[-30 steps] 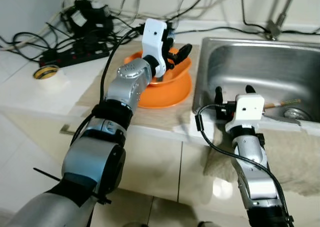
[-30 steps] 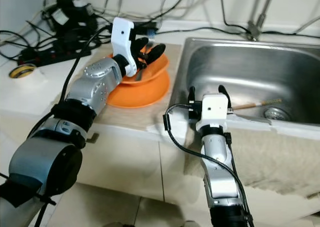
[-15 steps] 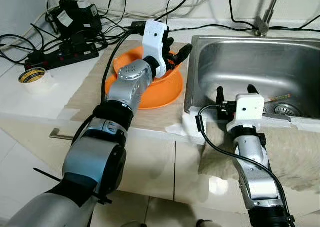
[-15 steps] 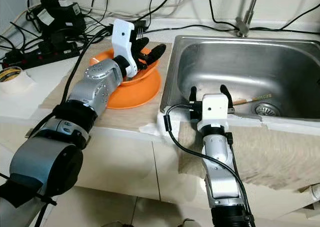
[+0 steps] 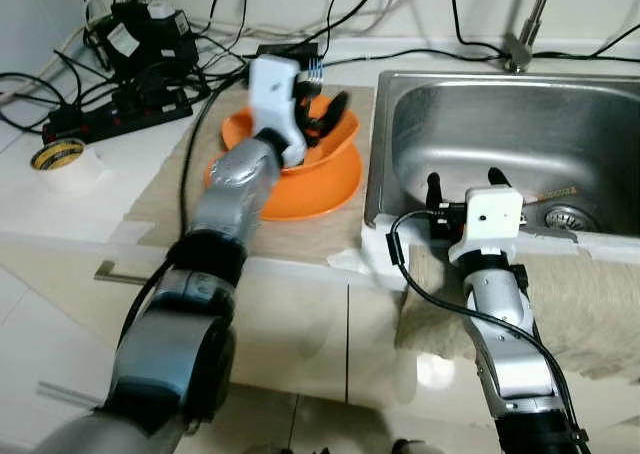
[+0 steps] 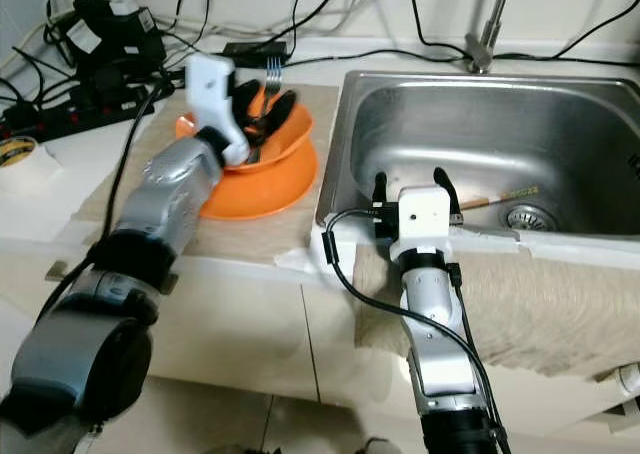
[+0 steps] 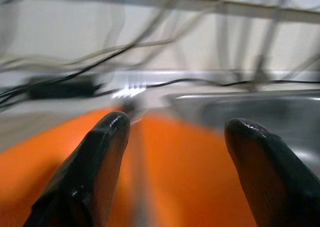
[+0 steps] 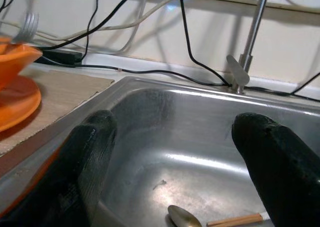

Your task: Kitchen organization

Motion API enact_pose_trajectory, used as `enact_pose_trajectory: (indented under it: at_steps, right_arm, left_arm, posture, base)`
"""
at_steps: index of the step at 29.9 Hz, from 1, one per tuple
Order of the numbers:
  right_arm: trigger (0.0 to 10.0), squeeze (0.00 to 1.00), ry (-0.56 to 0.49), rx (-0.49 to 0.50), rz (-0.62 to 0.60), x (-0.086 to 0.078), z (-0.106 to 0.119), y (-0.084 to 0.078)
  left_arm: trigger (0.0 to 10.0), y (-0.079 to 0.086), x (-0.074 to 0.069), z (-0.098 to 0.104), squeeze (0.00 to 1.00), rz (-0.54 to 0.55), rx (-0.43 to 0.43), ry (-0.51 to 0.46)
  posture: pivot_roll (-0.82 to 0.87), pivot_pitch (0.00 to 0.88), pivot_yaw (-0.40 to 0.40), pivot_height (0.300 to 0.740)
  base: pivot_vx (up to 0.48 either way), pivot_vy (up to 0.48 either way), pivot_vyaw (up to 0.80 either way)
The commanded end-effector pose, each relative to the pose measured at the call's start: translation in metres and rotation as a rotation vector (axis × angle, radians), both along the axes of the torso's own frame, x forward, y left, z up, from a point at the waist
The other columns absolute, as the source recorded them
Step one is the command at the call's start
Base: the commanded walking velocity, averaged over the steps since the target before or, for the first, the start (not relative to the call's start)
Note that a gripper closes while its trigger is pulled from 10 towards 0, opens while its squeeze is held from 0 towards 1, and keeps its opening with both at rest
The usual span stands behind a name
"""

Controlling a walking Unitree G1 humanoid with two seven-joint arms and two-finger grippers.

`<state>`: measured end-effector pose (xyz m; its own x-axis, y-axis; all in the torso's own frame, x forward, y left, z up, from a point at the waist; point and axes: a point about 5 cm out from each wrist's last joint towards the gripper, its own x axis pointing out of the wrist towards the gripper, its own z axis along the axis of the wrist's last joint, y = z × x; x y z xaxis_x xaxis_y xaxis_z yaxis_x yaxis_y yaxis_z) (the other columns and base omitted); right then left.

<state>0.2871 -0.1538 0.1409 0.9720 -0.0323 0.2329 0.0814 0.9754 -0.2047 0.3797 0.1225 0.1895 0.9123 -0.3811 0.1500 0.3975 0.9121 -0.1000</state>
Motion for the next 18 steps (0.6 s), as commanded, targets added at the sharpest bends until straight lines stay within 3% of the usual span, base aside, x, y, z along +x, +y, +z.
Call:
enact_pose_trajectory:
  at_steps: [1,5,10,18]
  right_arm:
    - [10.0,0.00,-0.013,0.009,0.010,0.001,0.002,0.001]
    - [10.0,0.00,-0.005,0.010,0.003,-0.001,-0.002,-0.001]
    - [10.0,0.00,-0.014,0.000,0.001,0.000,0.001,-0.003]
    - [10.0,0.00,-0.019,-0.002,-0.002,0.001,0.001,-0.003]
  left_arm:
    - [10.0,0.008,-0.003,0.002,0.00,0.042,0.005,-0.007]
    - [10.0,0.009,-0.009,-0.008,0.00,0.052,0.010,0.006]
    - [10.0,0.005,-0.012,0.003,0.00,0.049,0.030,-0.045]
    - [10.0,0.005,-0.014,0.009,0.00,0.055,0.030,-0.051]
  posture:
    - [-0.10,0.000,0.092,0.736]
    - [-0.10,0.000,0.090,0.736]
    - [-0.11,0.000,0.089,0.736]
    - [-0.11,0.000,0.097,0.736]
  base:
    - [0.000,0.000,0.00]
    - [0.000,0.000,0.00]
    - [0.000,0.000,0.00]
    - [0.000,0.000,0.00]
